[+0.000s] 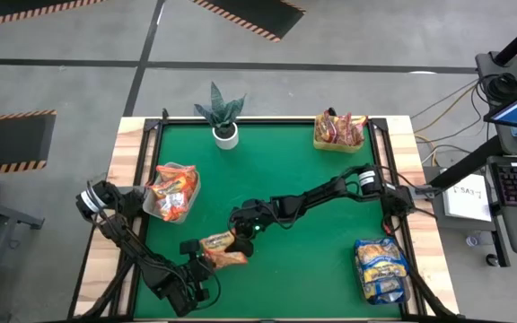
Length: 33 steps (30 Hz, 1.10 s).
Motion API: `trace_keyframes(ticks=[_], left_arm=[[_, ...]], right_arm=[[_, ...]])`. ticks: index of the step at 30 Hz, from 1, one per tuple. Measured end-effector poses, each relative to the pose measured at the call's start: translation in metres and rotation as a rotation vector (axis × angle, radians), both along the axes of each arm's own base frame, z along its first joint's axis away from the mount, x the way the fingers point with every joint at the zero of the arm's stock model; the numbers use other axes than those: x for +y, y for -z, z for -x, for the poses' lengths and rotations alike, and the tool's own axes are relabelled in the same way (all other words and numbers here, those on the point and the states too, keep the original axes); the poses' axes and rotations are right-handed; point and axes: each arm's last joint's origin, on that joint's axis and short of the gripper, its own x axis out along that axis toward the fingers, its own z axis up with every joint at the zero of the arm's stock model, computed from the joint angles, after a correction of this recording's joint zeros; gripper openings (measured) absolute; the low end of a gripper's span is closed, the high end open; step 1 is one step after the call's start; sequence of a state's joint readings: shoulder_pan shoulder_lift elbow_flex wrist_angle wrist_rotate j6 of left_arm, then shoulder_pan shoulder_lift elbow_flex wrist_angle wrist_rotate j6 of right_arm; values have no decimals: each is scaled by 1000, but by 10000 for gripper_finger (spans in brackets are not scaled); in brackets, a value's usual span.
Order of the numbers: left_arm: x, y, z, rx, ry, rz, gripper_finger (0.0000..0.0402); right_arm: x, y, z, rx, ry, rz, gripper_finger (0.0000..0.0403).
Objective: Sort Maruchan noodles
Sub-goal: Put the orange noodle pack into the white bin
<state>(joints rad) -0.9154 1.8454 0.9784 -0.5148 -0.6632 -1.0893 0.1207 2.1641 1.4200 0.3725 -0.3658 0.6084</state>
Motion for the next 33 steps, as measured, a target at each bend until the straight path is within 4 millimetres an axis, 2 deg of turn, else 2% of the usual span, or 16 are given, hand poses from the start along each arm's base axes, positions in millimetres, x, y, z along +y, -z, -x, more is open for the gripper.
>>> trace_keyframes(ticks=[7, 13, 18, 26, 33], left_arm=[[0, 0, 0, -15, -7, -7, 0], [0, 0, -1, -29, -19, 2, 0], [0, 0, -1, -30, -19, 3, 0], [0, -1, -1, -26, -2, -12, 0], [3, -17, 6, -16, 12, -25, 0]], right_arm=[[4, 17, -7, -16, -12, 5, 324], [9, 23, -20, -44, -41, -10, 313], [9, 21, -22, -61, -54, 3, 271], [4, 19, -23, -59, -51, 4, 178], [2, 17, -23, -71, -58, 25, 110]])
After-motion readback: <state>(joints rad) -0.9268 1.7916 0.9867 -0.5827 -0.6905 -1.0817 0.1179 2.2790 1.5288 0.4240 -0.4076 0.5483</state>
